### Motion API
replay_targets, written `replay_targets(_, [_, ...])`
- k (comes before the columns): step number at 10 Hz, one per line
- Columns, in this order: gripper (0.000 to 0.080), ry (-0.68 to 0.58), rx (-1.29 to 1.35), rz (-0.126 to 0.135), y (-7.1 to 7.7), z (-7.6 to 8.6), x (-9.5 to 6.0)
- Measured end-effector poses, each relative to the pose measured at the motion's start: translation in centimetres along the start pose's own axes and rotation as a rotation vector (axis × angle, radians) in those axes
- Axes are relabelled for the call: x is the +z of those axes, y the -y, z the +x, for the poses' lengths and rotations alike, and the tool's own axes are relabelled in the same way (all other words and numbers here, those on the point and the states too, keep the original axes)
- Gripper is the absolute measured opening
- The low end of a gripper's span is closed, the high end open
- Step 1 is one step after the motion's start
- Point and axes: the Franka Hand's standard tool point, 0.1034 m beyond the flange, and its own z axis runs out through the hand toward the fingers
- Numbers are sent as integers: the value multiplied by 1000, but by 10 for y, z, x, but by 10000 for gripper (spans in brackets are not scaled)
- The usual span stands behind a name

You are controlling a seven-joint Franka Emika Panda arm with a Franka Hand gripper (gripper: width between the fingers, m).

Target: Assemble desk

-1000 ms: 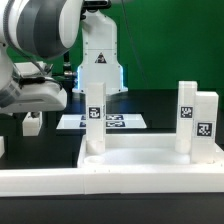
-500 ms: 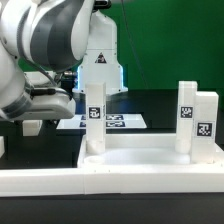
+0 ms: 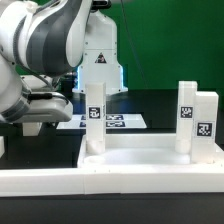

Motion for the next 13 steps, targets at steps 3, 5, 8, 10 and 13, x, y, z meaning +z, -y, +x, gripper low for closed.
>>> replay_targets(3, [354, 0, 0, 0, 0, 0, 0])
replay_targets(5, [285, 0, 0, 0, 0, 0, 0])
replay_targets(8, [285, 0, 0, 0, 0, 0, 0])
replay_targets(10, [285, 0, 1, 0, 0, 0, 0])
replay_targets(13, [287, -27, -19, 4, 7, -15, -37])
